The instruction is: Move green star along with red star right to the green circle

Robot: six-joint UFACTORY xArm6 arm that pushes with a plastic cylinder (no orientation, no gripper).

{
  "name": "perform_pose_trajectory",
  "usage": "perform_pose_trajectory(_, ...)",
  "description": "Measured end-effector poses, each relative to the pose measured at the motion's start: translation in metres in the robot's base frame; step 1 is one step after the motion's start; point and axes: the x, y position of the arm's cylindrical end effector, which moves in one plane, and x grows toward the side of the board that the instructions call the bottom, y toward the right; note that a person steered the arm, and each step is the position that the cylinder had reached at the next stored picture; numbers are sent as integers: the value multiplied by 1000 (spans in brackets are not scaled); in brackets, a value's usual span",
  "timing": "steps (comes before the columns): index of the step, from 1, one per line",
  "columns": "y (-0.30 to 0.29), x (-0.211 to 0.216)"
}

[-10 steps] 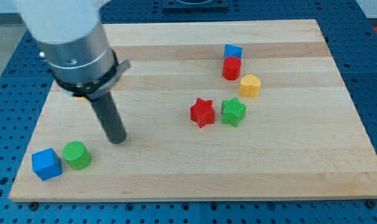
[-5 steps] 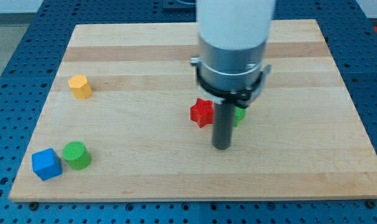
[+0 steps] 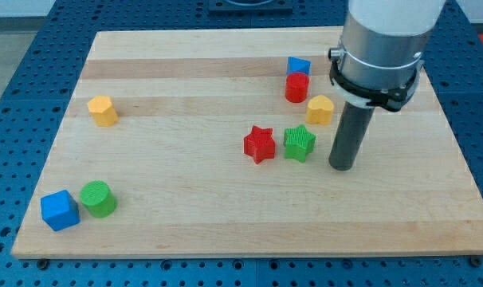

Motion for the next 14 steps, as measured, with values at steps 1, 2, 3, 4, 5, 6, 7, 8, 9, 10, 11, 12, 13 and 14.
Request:
perform_pose_trajectory(1,3,-11)
perform_pose_trajectory(2,3,-18)
perform_pose_trajectory(3,3,-24)
perform_pose_trajectory(4,2,-26)
perform_pose_trajectory(5,-4,-26)
perform_pose_trajectory(6,-20,-26)
perform_pose_trajectory(7,-36,-26)
perform_pose_trajectory(8,-51,-26)
perform_pose_trajectory(9,-63,-26)
perform_pose_trajectory(10,-74,-26)
perform_pose_trajectory(11,-85,-26)
perform_pose_trajectory(12,-91,-29)
perform_pose_trajectory(13,-95,-36)
perform_pose_trajectory(14,-103,-45)
